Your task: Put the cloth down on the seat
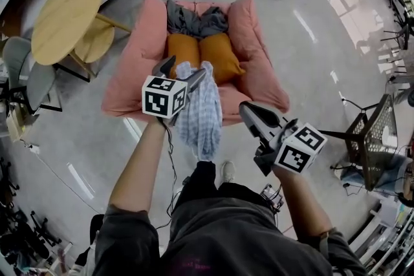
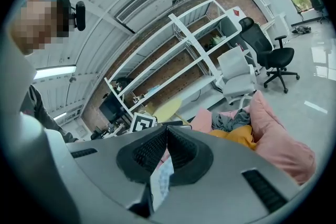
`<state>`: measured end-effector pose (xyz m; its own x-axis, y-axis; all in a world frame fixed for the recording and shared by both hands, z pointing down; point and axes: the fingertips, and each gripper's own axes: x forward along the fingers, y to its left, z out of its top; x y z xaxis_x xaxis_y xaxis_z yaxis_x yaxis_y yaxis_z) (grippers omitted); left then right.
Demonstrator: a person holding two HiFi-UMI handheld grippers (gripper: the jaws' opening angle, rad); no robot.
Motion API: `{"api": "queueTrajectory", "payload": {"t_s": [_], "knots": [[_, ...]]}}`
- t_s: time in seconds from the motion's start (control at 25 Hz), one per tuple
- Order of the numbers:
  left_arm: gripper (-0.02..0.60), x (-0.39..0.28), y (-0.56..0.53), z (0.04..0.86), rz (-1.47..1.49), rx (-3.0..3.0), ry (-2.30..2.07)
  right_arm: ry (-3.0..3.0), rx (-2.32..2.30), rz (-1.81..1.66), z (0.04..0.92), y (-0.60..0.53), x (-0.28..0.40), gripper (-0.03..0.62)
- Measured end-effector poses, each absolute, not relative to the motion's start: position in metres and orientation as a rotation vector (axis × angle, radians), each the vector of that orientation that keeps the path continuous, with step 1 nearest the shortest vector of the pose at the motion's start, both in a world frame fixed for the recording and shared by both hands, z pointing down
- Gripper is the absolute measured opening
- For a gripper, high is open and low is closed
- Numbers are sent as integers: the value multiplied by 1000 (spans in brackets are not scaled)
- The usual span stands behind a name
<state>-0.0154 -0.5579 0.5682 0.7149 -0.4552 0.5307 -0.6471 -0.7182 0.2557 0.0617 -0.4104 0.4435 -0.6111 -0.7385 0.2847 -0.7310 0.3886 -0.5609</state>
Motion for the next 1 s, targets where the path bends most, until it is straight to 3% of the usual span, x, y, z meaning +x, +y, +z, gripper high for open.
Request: {"api": "queueTrajectory", "payload": {"t_s": [0.2,0.4,0.6,0.8,1.0], "knots": [[401,-20,-541,539,539,2526,-857,2639,-1338,-1005,431,-409,56,15],[200,-27,-500,485,417,2601,-864,2670,-1290,-940,410,-392,52,15],[55,-33,-467,432,294,2668,-908,2695,-1247,-868,388,-386,49,15],[14,-34,-425,395,197,2675,-924,2719,-1207,-804,365,-370,46,15],[11,-31,-372,378,159,2680,-934,2741,-1169,-735,345,-340,48,15]]}}
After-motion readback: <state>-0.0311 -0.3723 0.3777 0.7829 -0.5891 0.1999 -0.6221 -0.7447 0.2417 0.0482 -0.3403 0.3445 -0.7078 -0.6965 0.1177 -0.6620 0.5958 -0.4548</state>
